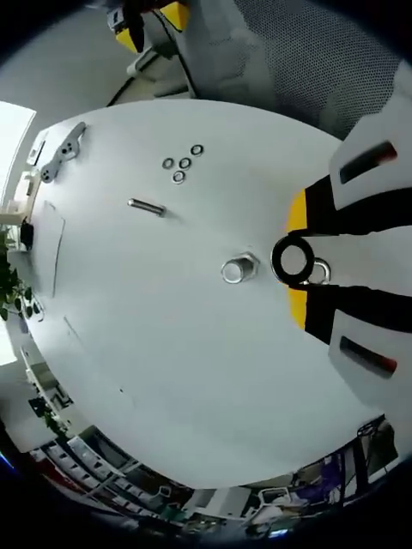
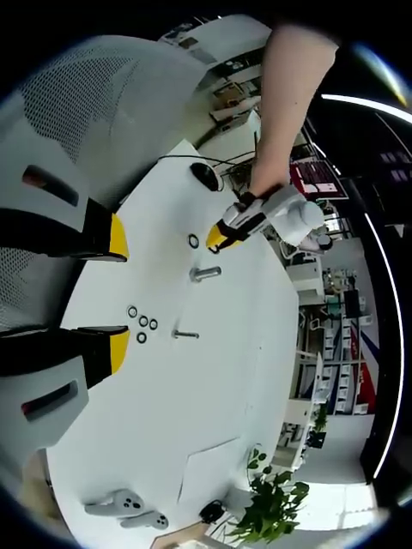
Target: Place the washer onto the threaded stud by aligning its center hole with the stud, sliding it down to the base, and recovering from edge contact or off-axis alignment until the washer reaches the visible bottom stop.
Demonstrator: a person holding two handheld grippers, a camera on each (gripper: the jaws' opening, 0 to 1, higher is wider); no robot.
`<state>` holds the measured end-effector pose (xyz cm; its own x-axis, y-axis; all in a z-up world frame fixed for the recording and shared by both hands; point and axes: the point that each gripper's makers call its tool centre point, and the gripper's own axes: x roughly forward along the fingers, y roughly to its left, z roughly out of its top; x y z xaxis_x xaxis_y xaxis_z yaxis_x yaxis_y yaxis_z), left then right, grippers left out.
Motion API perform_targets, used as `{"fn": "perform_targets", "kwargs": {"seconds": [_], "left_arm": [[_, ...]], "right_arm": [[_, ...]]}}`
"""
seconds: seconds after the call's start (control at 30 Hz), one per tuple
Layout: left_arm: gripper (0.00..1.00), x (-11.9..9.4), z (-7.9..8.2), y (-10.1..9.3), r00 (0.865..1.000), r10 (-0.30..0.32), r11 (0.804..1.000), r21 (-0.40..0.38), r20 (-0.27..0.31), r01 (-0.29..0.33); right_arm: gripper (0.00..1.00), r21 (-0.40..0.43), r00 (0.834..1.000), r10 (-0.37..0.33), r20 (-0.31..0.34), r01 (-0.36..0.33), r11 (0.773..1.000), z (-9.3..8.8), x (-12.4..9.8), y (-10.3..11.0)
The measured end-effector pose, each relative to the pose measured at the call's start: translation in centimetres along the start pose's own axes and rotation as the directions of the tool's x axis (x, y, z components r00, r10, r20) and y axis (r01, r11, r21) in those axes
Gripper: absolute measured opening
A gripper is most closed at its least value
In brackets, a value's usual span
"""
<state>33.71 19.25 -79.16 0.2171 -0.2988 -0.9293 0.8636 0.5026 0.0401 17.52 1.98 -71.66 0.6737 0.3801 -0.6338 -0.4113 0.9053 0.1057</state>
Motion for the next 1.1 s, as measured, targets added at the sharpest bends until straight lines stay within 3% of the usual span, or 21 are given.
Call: {"fn": "perform_targets", "kwargs": {"seconds": [0.57,1.1], "left_arm": [[0.19,1.3,3.0,0.5,1.000,-0.004,0.999,0.054,0.008,0.003],[0.19,2.5,3.3,0.3,0.999,-0.019,0.994,0.104,-0.049,0.024]], "right_arm": [[0.32,0.002,1.000,-0.006,-0.007,0.006,1.000,-0.2,0.0,0.1],[0.32,0.000,1.000,-0.010,-0.003,0.010,1.000,-0.1,0.0,0.0]]}}
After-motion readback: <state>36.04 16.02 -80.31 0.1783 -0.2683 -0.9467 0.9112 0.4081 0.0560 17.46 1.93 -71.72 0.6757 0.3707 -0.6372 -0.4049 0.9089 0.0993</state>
